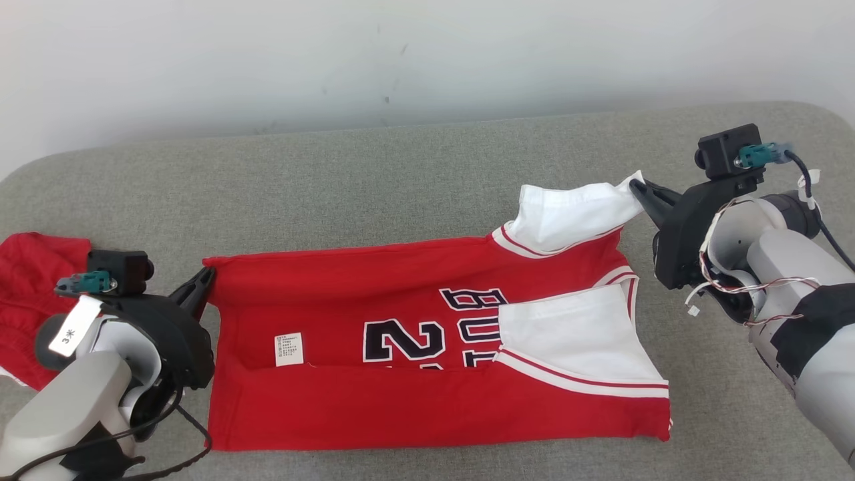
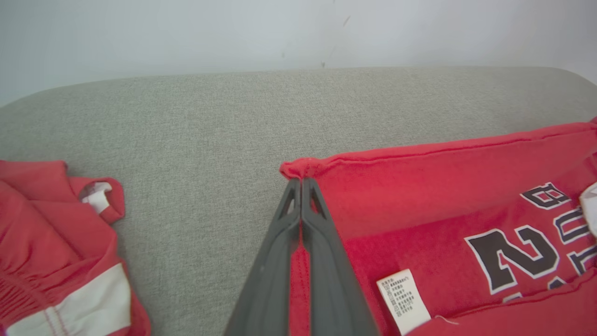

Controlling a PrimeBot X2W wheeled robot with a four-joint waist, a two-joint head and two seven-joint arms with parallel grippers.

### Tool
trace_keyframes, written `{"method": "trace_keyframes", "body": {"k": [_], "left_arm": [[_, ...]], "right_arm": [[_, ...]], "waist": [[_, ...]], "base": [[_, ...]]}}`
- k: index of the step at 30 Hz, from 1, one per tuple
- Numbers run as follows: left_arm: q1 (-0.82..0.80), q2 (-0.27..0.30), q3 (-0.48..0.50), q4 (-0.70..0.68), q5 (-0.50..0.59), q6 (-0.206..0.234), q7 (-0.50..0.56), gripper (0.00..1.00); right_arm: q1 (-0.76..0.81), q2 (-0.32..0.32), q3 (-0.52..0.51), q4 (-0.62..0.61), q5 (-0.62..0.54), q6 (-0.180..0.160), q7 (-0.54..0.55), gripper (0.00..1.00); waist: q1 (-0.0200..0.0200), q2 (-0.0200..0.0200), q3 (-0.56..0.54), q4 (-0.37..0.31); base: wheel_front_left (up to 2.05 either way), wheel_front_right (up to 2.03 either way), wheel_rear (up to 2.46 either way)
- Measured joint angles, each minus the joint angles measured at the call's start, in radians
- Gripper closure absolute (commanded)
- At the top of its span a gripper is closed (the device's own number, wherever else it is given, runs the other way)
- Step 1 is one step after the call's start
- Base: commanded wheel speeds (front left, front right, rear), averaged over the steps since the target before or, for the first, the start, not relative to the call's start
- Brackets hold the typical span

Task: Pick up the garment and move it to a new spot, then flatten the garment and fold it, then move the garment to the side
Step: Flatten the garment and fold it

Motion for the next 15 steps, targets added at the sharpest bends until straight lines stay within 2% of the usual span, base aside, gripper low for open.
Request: {"method": "trace_keyframes", "body": {"k": [15], "left_arm": [[0.044, 0.002, -0.042, -0.019, -0.034, 0.0, 0.025, 1.0]], "right_arm": [[0.067, -0.055, 0.055, -0.084, 0.114, 0.0, 0.108, 1.0]], "waist": [[0.0, 0.0, -0.032, 0.004]], "base": [[0.0, 0.0, 0.0]]}}
